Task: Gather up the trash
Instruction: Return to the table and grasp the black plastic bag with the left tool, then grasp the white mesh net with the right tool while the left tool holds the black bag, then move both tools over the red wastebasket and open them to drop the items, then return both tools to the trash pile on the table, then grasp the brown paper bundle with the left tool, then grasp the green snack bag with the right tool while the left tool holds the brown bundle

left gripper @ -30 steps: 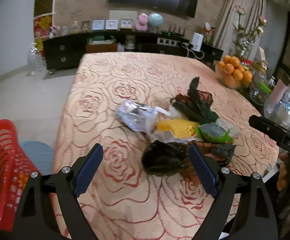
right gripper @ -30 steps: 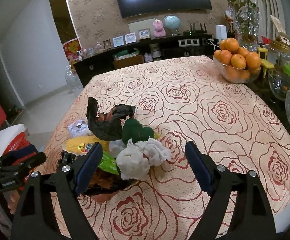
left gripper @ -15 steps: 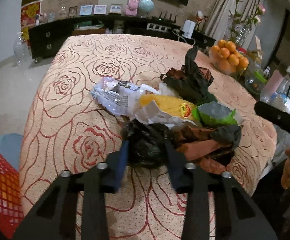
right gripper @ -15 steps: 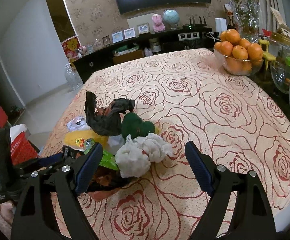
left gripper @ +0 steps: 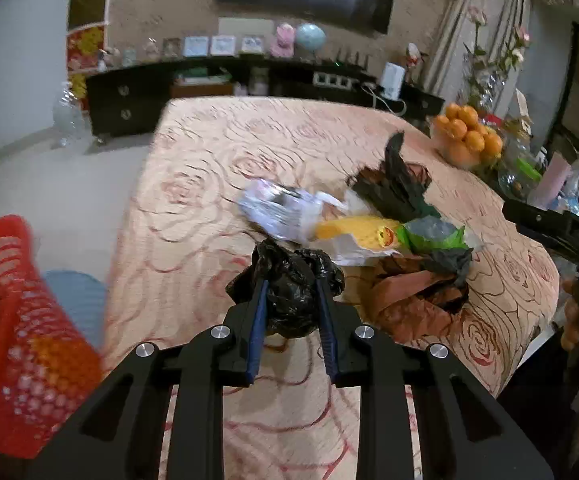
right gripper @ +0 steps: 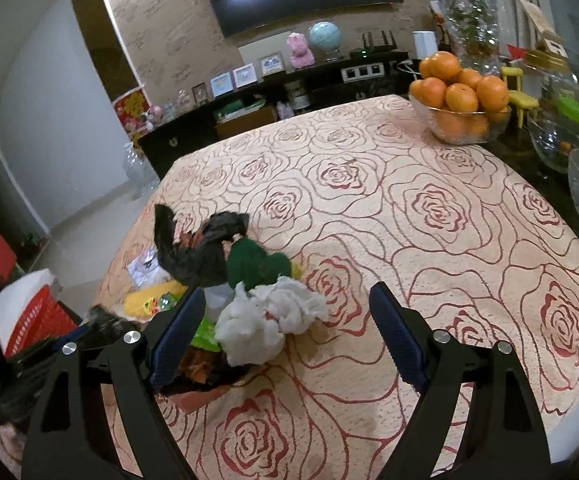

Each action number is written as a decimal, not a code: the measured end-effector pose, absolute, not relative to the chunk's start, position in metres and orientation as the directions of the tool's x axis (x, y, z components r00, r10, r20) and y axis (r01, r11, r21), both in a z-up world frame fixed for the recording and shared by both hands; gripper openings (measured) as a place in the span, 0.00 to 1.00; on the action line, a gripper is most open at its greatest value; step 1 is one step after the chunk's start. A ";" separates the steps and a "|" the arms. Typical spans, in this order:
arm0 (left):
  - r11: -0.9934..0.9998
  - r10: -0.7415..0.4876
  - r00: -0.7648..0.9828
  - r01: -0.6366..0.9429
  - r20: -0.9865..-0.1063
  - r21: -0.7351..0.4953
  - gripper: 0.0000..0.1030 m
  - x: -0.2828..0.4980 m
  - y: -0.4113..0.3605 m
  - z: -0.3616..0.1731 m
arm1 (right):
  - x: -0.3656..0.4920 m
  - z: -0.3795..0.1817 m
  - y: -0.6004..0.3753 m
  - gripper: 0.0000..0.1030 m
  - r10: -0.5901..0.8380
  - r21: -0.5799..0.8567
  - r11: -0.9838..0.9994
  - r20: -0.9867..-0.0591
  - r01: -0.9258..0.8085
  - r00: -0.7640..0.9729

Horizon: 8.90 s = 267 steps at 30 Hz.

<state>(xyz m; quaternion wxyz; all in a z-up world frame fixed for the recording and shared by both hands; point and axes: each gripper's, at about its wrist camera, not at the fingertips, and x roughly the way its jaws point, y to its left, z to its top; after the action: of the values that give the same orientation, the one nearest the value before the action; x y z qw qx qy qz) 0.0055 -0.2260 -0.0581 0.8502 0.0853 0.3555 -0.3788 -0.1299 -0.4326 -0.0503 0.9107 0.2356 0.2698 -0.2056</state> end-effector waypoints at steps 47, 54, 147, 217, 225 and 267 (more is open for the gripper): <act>0.819 -0.511 0.653 0.568 -0.559 -0.085 0.22 0.001 -0.150 -0.009 | -0.108 -0.034 -0.403 0.48 -0.278 0.212 0.869 -0.539 0.448 0.795; 0.849 -0.472 0.707 0.525 -0.526 -0.055 0.22 -0.007 -0.125 0.010 | -0.111 -0.013 -0.377 0.48 -0.251 0.192 0.902 -0.493 0.386 0.833; 0.980 -0.188 0.838 0.197 -0.513 -0.038 0.79 0.034 -0.008 0.007 | -0.043 0.005 -0.255 0.80 -0.064 0.098 0.986 -0.539 0.138 0.840; 0.565 -0.627 0.340 0.818 -0.701 -0.109 0.46 -0.029 -0.294 -0.092 | -0.126 -0.063 -0.421 0.81 -0.287 0.236 0.808 -0.644 0.541 0.709; 0.593 -0.609 0.369 0.800 -0.702 -0.094 0.46 -0.034 -0.265 -0.081 | -0.124 -0.064 -0.421 0.81 -0.279 0.239 0.811 -0.644 0.534 0.712; 0.816 -0.492 0.629 0.574 -0.602 -0.067 0.46 -0.036 -0.136 -0.029 | -0.061 -0.086 -0.323 0.81 -0.036 0.161 0.969 -0.663 0.190 0.747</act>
<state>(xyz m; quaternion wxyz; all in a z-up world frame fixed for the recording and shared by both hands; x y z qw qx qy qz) -0.0364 -0.1363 -0.0291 0.9001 0.0658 0.3127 -0.2961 -0.0613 -0.3234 -0.0858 0.9283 0.1098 0.3501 -0.0607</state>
